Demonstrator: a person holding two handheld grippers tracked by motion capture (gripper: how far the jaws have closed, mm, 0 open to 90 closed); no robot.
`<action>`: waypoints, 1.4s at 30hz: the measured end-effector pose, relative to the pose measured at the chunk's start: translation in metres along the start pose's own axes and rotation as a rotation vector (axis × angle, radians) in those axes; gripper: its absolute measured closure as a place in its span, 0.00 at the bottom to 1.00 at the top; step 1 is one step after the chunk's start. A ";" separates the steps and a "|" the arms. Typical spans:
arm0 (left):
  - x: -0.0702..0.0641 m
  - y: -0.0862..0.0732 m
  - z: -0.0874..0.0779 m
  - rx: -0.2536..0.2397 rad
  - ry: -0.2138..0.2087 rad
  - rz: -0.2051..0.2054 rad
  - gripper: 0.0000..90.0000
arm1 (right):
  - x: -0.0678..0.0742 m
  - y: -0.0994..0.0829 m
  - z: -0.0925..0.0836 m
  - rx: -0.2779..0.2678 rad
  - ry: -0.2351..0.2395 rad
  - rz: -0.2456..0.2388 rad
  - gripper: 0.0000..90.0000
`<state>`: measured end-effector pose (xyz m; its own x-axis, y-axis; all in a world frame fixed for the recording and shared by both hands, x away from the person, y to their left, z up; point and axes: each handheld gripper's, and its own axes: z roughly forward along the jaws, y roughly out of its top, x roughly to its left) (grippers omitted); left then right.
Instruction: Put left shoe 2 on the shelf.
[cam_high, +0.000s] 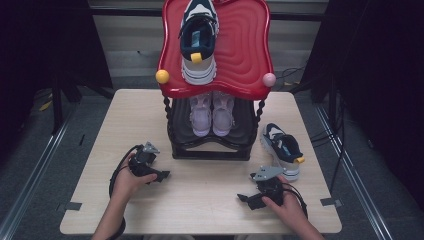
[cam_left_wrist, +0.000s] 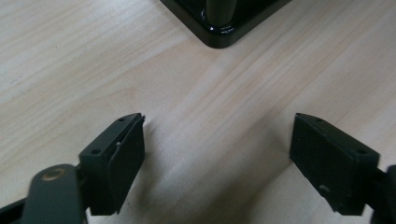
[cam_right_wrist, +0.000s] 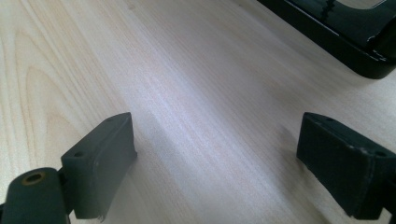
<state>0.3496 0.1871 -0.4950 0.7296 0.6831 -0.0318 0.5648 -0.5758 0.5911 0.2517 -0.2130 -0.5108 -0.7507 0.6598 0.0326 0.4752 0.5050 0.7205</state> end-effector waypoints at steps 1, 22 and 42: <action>0.000 0.000 0.000 -0.002 0.001 0.002 0.19 | 0.000 0.000 0.000 0.001 -0.002 0.000 0.12; -0.006 -0.010 0.013 -0.139 0.057 -0.036 0.00 | 0.000 0.000 0.000 0.003 -0.007 -0.002 0.12; -0.008 -0.010 0.013 -0.140 0.070 -0.053 0.00 | 0.001 -0.002 -0.002 0.004 -0.012 0.009 0.12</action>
<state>0.3434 0.1817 -0.5112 0.6690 0.7431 -0.0126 0.5389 -0.4734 0.6967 0.2490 -0.2144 -0.5103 -0.7407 0.6711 0.0304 0.4834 0.5011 0.7178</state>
